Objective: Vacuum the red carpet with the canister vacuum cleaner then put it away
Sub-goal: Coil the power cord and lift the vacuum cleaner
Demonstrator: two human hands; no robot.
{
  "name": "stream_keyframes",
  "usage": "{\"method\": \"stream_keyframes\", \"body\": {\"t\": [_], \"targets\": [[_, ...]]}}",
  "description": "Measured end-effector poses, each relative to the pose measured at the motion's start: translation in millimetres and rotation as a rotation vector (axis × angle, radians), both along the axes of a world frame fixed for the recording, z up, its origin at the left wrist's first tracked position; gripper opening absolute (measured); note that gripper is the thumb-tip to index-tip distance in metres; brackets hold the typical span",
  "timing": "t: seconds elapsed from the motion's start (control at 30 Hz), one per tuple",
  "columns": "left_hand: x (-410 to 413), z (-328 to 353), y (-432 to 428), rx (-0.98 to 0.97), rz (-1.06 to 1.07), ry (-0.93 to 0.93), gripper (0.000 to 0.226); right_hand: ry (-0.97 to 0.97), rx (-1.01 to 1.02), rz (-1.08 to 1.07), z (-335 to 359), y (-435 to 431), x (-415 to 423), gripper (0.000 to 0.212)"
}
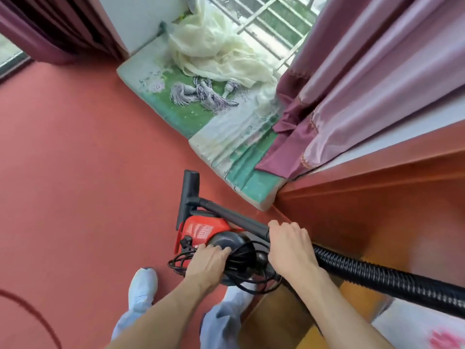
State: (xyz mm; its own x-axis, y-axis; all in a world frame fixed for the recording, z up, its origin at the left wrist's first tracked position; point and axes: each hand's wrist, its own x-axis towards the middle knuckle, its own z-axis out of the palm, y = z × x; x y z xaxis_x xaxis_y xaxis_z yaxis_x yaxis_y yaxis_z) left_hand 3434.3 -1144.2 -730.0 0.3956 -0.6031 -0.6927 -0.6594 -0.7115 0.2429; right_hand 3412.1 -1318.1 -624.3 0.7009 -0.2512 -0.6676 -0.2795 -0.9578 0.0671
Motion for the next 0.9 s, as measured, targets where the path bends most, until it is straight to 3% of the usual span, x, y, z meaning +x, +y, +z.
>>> {"method": "stream_keyframes", "body": {"t": [0.27,0.53,0.83,0.9], "targets": [[1.9,-86.8,-66.7,-0.103,-0.041,-0.031,0.031,0.004,-0.064,0.097,-91.6,-57.7,7.3,0.030],[8.2,-148.7,-98.7,-0.113,-0.072,-0.068,0.036,-0.256,-0.159,0.205,-153.2,-91.7,-15.9,0.033],[20.8,-166.2,-85.6,-0.057,-0.252,-0.156,0.091,-0.376,-0.147,0.213,-169.1,-80.7,-21.5,0.035],[24.8,-167.8,-80.1,-0.007,-0.269,-0.157,0.090,-0.398,-0.124,0.194,-167.3,-78.2,-23.8,0.037]]}}
